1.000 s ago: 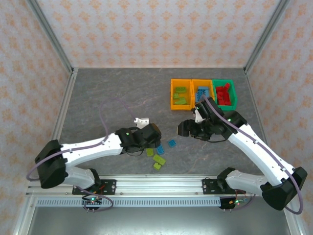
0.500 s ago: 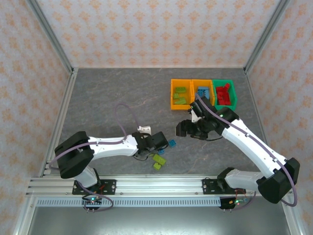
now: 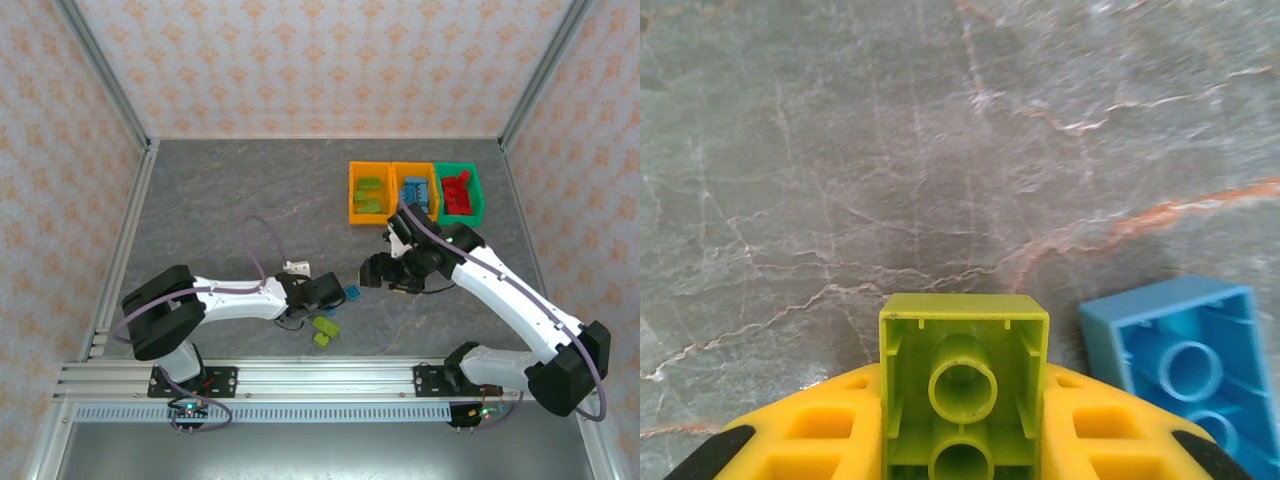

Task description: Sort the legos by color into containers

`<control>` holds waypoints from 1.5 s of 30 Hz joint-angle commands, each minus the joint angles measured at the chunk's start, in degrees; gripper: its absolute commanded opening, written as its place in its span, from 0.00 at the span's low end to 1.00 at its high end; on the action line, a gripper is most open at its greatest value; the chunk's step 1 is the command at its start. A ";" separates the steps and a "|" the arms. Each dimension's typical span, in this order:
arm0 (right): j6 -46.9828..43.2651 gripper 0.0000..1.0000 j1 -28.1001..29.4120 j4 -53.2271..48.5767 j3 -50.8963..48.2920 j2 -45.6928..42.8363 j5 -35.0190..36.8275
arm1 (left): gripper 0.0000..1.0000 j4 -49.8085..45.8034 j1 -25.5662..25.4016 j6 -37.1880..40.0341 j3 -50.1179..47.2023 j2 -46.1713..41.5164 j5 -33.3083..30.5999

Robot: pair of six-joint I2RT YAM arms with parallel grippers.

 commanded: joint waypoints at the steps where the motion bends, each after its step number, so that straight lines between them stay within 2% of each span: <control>1: 3.20 0.72 -1.68 1.56 0.90 -4.43 -0.37 | 0.26 -2.23 -0.54 5.26 8.14 -5.36 -5.45; 4: 6.88 0.72 -4.80 3.28 1.66 -8.11 3.99 | 0.26 -3.60 0.29 12.25 17.69 -3.58 -8.04; 9: 10.92 0.73 -8.97 2.50 2.25 -13.17 13.90 | 0.26 -5.30 4.60 22.35 37.11 8.44 -9.02; 14: 11.54 0.73 -9.73 -0.39 2.25 -16.03 16.20 | 0.26 -6.02 9.45 29.79 55.23 22.42 -10.47; 19: 11.70 0.73 -9.72 -2.39 1.46 -19.37 19.08 | 0.26 -6.11 12.89 38.17 74.87 36.72 -5.31; 22: 11.65 0.73 -9.78 -3.30 1.54 -20.25 19.26 | 0.30 -9.11 13.76 40.17 88.19 45.58 -3.33; 24: 11.35 0.73 -9.76 -4.31 1.89 -20.40 19.12 | 0.38 -11.46 14.16 40.32 95.94 50.26 -3.17; 26: 11.01 0.73 -9.79 -5.12 2.07 -20.64 18.98 | 0.43 -11.55 14.52 40.20 98.99 51.87 -2.68; 30: 10.87 0.73 -9.72 -5.14 1.66 -21.21 18.67 | 0.45 -12.62 14.71 39.35 98.40 49.03 -1.91; 33: 11.07 0.73 -9.79 -4.31 1.19 -21.00 18.26 | 0.44 -14.17 14.29 38.12 91.84 42.00 -2.71; 38: 10.71 0.74 -9.73 -1.79 0.46 -19.93 16.99 | 0.44 -4.43 11.57 37.05 60.96 18.12 -2.36; 43: 10.66 0.75 -9.73 1.32 -0.81 -18.38 15.00 | 0.45 -9.28 7.16 34.59 38.17 -2.50 -3.01; 45: 10.39 0.75 -9.75 2.04 -1.17 -17.17 14.30 | 0.45 -9.98 3.93 34.47 29.96 -9.53 -2.89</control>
